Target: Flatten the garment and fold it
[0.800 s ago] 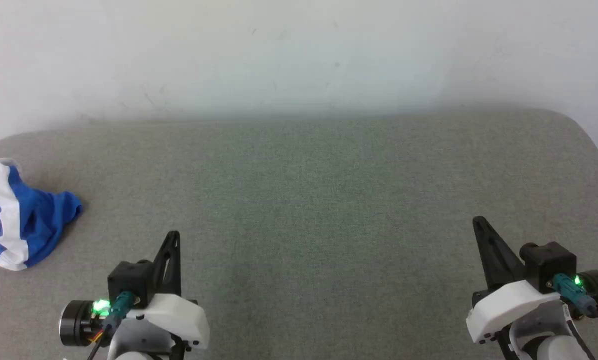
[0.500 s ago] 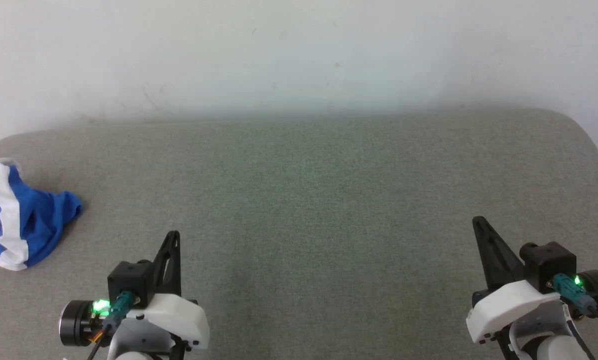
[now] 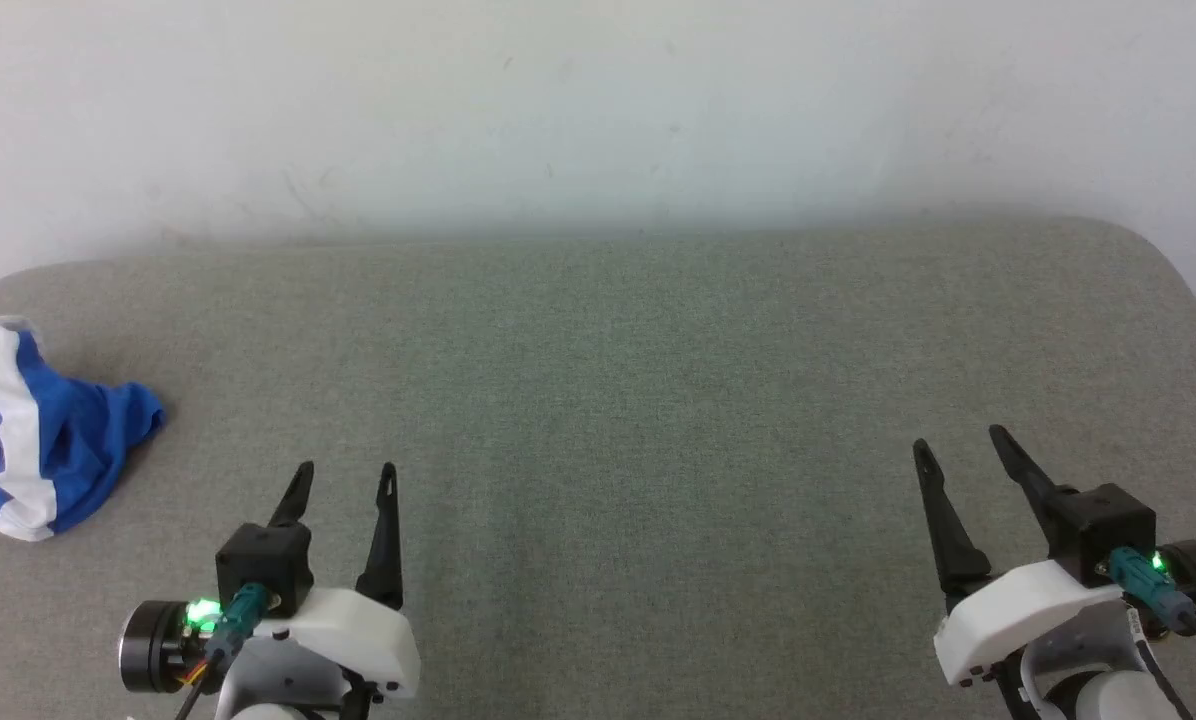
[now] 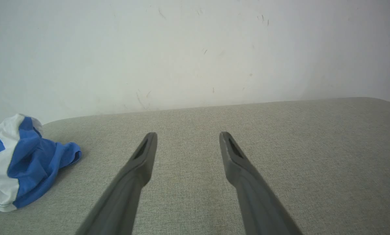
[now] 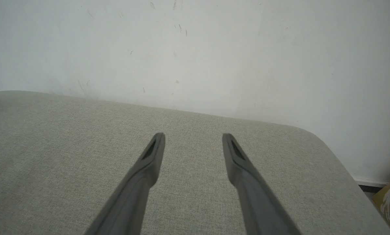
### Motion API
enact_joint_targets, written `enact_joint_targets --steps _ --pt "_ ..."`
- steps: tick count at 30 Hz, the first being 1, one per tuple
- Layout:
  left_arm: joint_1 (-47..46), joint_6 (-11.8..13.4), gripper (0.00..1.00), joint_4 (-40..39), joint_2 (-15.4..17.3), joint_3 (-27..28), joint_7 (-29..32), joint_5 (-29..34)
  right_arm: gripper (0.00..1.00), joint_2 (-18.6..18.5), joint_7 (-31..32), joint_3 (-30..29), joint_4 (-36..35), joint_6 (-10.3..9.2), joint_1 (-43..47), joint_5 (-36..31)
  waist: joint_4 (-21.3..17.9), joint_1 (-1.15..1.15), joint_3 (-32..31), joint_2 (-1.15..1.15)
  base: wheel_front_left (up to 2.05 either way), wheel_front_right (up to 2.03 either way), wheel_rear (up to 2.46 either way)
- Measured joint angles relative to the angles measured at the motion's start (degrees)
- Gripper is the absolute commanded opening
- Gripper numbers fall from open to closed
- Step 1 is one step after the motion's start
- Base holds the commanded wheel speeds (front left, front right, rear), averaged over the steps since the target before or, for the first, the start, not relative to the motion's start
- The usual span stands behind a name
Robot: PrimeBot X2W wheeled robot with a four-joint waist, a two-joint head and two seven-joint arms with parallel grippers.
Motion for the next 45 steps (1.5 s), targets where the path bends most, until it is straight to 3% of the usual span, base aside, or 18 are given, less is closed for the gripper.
enact_joint_targets --steps 18,45 --pt "-0.05 2.03 1.0 -0.29 0.01 -0.76 -1.99 -0.01 1.0 0.0 -2.04 -1.66 -1.15 0.0 0.0 2.09 1.51 0.0 0.67 0.0 0.0 0.0 0.0" --pt "-1.14 5.78 1.0 -1.7 0.02 -0.13 -5.11 -0.3 1.0 0.01 -5.19 -1.24 -3.27 0.0 -0.02 2.15 10.81 0.0 2.57 0.0 0.0 0.0 0.0"
